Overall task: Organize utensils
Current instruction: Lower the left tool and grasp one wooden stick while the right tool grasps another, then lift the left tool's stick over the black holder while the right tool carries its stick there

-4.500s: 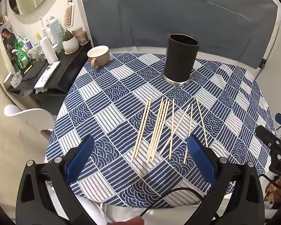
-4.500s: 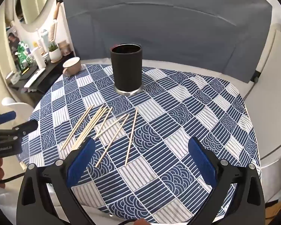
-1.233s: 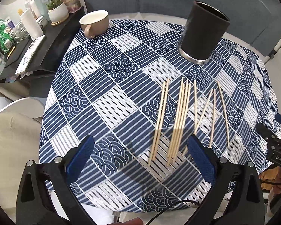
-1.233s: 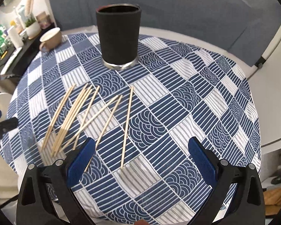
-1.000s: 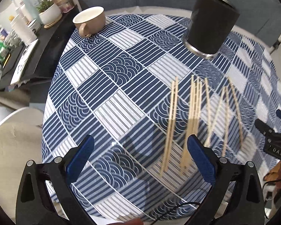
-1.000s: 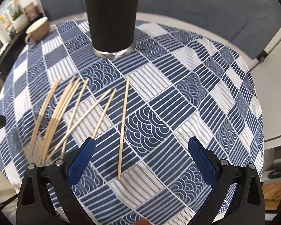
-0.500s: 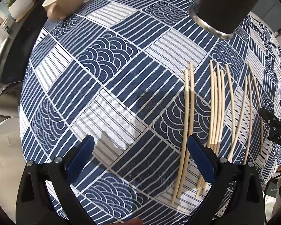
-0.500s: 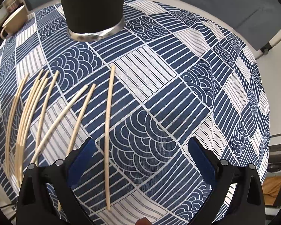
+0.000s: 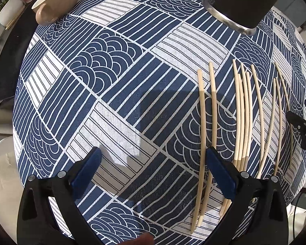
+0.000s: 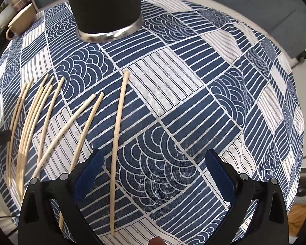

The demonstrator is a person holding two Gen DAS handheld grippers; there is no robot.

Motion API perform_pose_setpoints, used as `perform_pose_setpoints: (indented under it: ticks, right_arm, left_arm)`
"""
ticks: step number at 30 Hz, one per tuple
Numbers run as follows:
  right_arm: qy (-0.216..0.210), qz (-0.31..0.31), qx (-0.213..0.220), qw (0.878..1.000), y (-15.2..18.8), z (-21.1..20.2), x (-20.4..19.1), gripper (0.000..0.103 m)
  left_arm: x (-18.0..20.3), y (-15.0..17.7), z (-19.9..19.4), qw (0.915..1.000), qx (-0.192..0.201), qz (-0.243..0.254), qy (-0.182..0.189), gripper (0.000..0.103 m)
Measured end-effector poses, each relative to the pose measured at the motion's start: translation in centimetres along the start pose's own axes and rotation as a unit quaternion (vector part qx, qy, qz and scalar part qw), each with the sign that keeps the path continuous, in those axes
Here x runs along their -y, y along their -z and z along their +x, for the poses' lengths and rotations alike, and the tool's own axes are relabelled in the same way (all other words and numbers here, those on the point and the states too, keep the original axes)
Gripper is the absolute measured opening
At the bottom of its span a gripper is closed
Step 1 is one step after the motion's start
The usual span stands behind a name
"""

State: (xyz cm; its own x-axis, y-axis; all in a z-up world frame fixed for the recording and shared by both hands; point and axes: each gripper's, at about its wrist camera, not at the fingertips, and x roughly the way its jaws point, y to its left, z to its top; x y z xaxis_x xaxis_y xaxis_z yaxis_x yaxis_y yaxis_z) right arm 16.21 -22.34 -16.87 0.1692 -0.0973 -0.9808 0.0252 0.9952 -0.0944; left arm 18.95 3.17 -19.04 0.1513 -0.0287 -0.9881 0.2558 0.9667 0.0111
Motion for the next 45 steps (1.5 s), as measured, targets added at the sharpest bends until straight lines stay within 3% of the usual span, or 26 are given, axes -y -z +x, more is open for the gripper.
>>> perform_pose_setpoints:
  ticks: [3,12,14,17,19,20,21,22,23,34,45]
  right_arm:
    - [-0.044,0.059,-0.031,0.997,-0.4,1.0,1.8,0.097]
    - [-0.042,0.051,-0.041,0.997,-1.3,1.3,2.2,0.096]
    - [-0.043,0.043,-0.040,0.997,-1.4,1.4,2.3,0.092]
    - [-0.040,0.038,-0.029,0.998,-1.0,0.8,3.0,0.064]
    - [-0.039,0.045,-0.026,0.998,-0.9,0.5,4.0,0.032]
    - [-0.039,0.046,-0.025,0.998,-0.7,0.3,4.2,0.020]
    - [-0.034,0.041,-0.027,0.998,-0.7,0.2,4.6,0.005]
    - [-0.031,0.037,-0.029,0.998,-0.7,0.3,4.9,0.005]
    - [-0.038,0.034,-0.029,0.998,-0.6,0.4,5.2,0.005]
    - [-0.100,0.082,-0.003,0.992,1.3,-0.4,10.7,0.005]
    - [-0.117,0.045,0.078,0.989,0.1,-6.1,12.8,0.005]
  left_arm:
    - [0.0,-0.3,0.1,1.0000,0.004,0.001,0.000,0.099]
    - [-0.3,-0.4,-0.5,0.9998,0.012,-0.014,-0.001,0.099]
    - [-0.5,-0.1,-0.6,0.9998,0.017,-0.009,0.000,0.098]
    - [-1.0,0.6,-1.4,0.9995,0.028,-0.018,0.000,0.085]
    - [-1.3,1.2,-2.1,0.9991,0.031,-0.030,-0.002,0.055]
    - [-1.5,1.4,-2.4,0.9989,0.029,-0.036,-0.003,0.046]
    - [-1.9,1.7,-2.6,0.9986,0.026,-0.047,-0.004,0.027]
    - [-2.2,2.0,-2.7,0.9982,0.023,-0.056,-0.003,0.011]
    - [-2.5,2.3,-2.8,0.9979,0.018,-0.063,-0.001,0.008]
    - [-4.7,5.6,-3.8,0.9941,0.005,-0.106,-0.021,0.005]
    - [-2.8,8.1,-9.0,0.9869,0.050,-0.148,-0.039,0.005]
